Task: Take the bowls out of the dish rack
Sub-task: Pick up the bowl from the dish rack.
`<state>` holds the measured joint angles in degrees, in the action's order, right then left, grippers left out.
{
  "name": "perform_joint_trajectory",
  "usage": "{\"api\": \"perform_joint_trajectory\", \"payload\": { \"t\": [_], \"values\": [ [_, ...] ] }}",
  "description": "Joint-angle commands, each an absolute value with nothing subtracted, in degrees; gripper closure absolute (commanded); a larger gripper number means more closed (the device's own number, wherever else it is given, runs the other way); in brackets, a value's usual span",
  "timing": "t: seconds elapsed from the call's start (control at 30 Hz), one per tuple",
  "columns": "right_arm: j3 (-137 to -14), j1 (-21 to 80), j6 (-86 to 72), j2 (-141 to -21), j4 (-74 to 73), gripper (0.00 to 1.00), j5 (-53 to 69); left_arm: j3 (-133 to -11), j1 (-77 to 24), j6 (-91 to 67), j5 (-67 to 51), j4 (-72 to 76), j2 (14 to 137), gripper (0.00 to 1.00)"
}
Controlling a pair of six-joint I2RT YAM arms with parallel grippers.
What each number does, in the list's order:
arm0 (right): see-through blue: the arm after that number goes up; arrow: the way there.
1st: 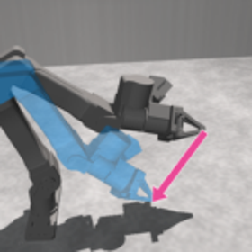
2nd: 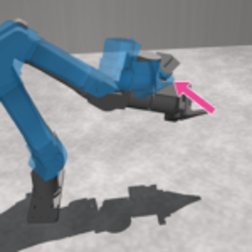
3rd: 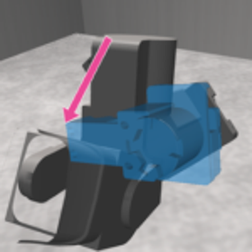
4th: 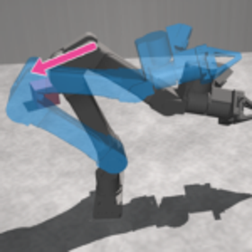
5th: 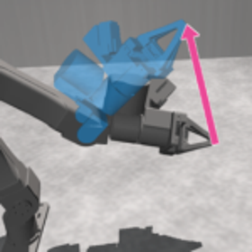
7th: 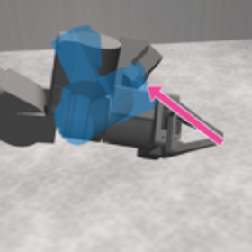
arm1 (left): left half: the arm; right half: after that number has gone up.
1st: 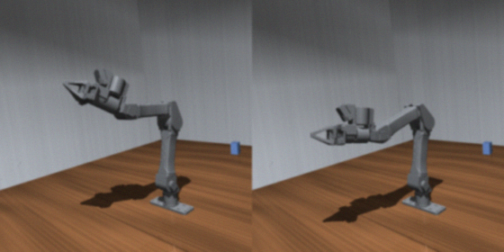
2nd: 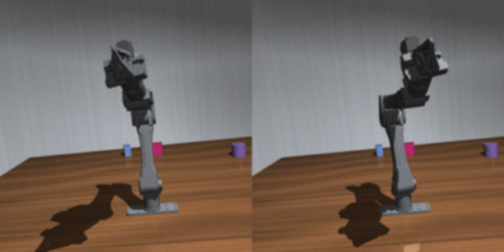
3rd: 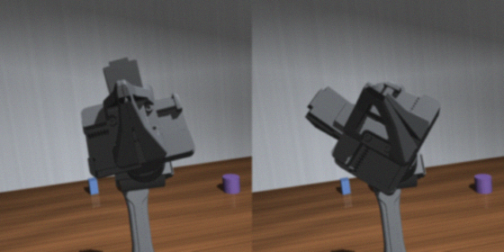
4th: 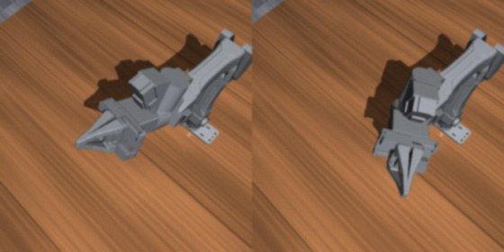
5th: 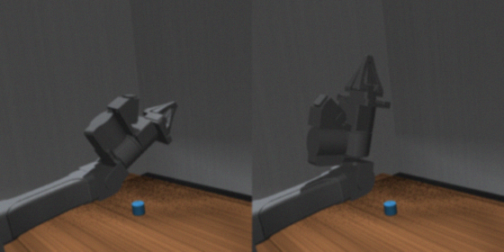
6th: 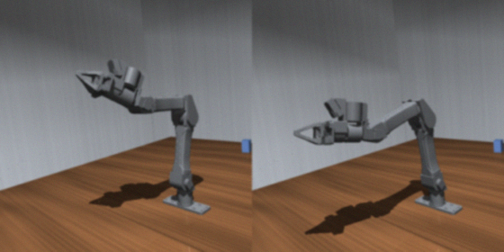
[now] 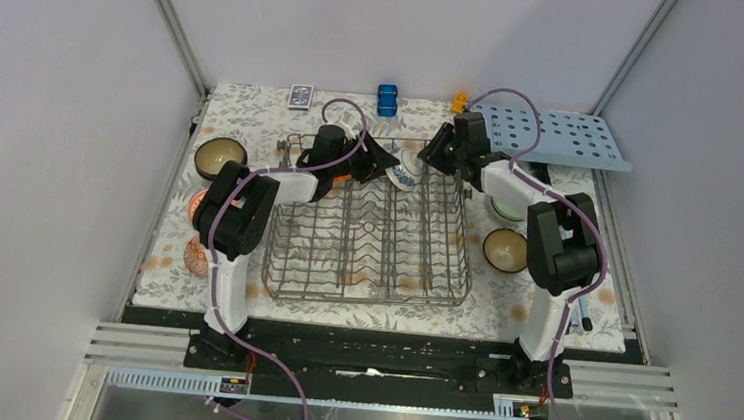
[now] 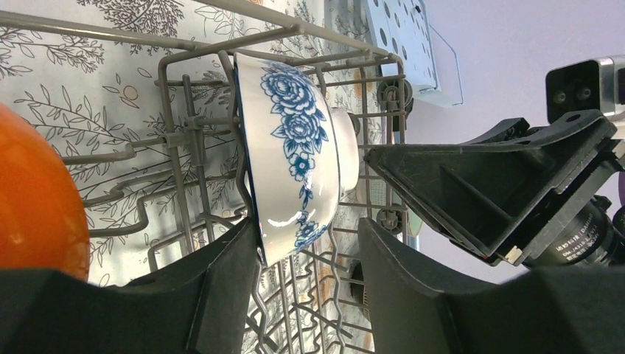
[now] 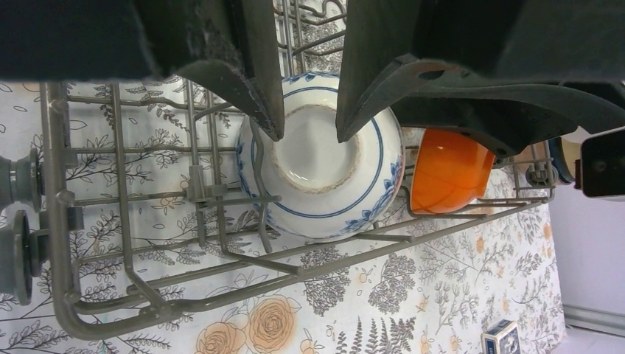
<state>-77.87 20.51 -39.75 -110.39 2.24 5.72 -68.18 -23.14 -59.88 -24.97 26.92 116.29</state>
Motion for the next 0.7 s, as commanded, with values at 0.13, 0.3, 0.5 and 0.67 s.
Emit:
{"api": "perform_joint_trajectory", "payload": {
  "t": [0.13, 0.3, 0.5, 0.67],
  "values": [
    [-78.4, 19.5, -40.3, -111.5, 2.5, 0.61, 8.0, -70.6, -24.1, -58.1, -26.2, 31.1, 114.0, 0.46],
    [-78.5, 19.3, -40.3, -111.7, 2.2, 0.62, 8.6, -70.8, -24.4, -57.2, -25.7, 29.7, 113.1, 0.45],
    [-78.2, 19.1, -40.3, -111.5, 2.1, 0.62, 8.5, -69.7, -24.4, -55.7, -24.0, 26.8, 111.8, 0.32],
    [-77.6, 19.1, -40.2, -111.1, 2.3, 0.62, 8.4, -69.0, -24.4, -55.6, -23.7, 26.9, 111.2, 0.34]
  ]
}}
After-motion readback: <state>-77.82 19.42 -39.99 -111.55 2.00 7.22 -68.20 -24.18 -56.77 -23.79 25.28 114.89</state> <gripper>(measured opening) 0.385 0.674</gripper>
